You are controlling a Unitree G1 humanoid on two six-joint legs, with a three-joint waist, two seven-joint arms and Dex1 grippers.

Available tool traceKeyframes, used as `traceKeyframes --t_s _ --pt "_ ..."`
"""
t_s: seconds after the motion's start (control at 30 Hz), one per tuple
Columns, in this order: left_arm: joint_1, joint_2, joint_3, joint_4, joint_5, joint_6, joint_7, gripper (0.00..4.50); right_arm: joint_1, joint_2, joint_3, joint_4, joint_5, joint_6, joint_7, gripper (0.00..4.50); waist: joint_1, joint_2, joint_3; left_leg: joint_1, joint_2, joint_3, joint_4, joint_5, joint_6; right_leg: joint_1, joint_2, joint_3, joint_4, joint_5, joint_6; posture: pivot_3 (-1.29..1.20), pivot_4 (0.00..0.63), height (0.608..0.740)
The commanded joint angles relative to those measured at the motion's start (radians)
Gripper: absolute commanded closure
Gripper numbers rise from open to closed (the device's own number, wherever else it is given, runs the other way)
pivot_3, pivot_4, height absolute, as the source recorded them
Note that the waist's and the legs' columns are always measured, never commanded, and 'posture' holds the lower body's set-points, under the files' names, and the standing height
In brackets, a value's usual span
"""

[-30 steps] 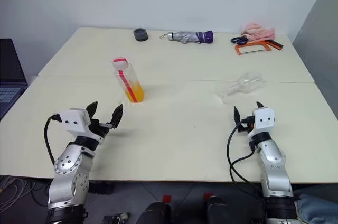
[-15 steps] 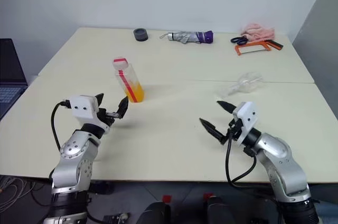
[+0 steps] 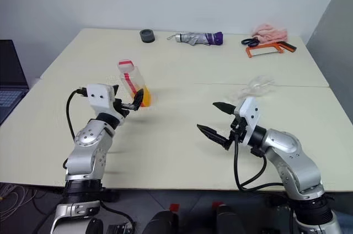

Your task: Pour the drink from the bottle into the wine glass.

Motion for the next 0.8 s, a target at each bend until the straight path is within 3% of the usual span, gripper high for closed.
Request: traceKeyframes --t_s 0.03,0.37,0.8 --pt "-0.045 -0.005 -0.003 0.014 0.024 -0.027 0.021 0.06 -0.026 -0.002 -0.012 -0.005 0.014 -0.003 0.014 0.00 0.000 0.000 0.000 0.000 0.000 0.000 0.000 0.000 0.000 0.000 0.000 0.000 0.000 0.000 0.000 0.00 0.150 0.740" --pt "-0.187 -0.043 0.006 0.171 0.066 -0.068 0.115 0.06 -0.070 0.002 -0.008 0.019 0.014 0.001 0.020 0.00 0.000 0.000 0.000 -0.001 0.000 0.000 0.000 0.000 0.000 -0.001 -0.001 0.000 0.000 0.000 0.000 0.00 0.150 0.740" --pt "-0.263 -0.054 -0.005 0.236 0.087 -0.070 0.144 0.06 -0.098 0.013 -0.012 0.017 0.018 0.022 0.009 0.00 0.000 0.000 0.000 -0.002 0.000 0.000 0.000 0.000 0.000 -0.001 -0.001 0.000 0.000 0.000 0.000 0.00 0.150 0.740"
